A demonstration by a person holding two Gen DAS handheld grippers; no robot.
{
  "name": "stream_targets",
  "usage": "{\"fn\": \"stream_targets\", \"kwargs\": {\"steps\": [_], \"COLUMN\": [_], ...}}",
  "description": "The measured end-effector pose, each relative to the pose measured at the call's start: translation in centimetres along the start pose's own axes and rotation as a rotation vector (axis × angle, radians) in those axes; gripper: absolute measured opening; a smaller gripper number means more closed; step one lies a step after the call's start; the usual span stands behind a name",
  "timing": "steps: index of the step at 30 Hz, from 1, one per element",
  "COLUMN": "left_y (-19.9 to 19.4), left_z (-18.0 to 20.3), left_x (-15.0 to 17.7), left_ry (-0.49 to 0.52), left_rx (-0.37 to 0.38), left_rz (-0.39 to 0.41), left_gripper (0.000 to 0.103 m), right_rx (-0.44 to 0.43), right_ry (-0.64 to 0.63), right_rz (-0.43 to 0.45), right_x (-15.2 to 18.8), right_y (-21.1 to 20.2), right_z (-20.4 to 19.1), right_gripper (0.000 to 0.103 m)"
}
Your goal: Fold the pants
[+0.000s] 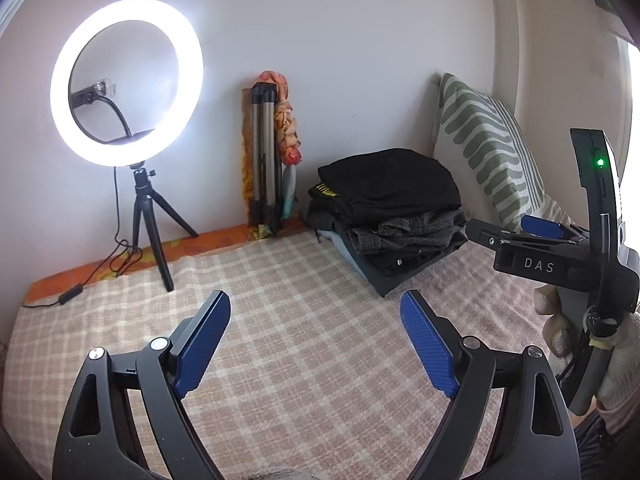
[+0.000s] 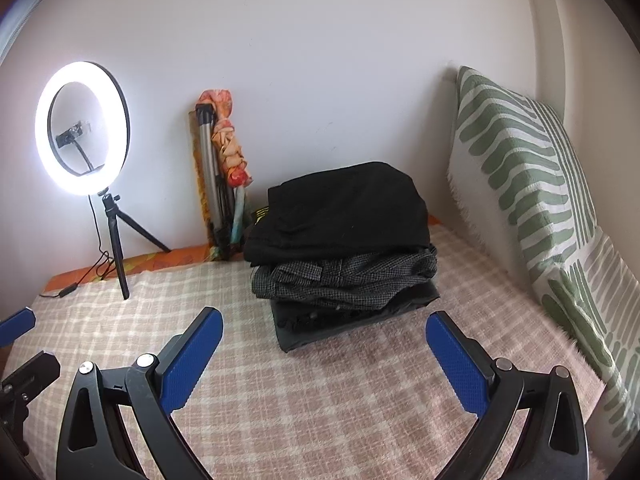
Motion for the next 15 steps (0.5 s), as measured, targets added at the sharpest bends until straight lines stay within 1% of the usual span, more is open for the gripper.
{"fn": "stream_targets", "kwargs": {"steps": [10,15], "left_y": [-0.06,-0.01], "left_z": [-0.01,-0.60], "left_x": [0.49,0.71], "left_ry": [0.014,-0.011], "left_rx": [-0.022,-0.028], "left_rz": [0.000,-0.004], "left_gripper": [0.089,0.089], "right_rx": [0.025,0.033], "right_ry": [0.013,0.008], "right_rz": [0.007,0.012], "right_x": [0.38,0.44], "right_y": [0.09,0.05], "right_z": [0.55,0.40], "right_gripper": [0.103,0.103]}}
Point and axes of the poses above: each gripper's, at about its wrist camera, not at the fingertips, and y roughly the way its jaws point, z to its right, x to its underside, the point moved 8 cm from there along y, roughly the way its jaws point, and after that the axes turned 4 degrees about -y, right-handed, at the moved point
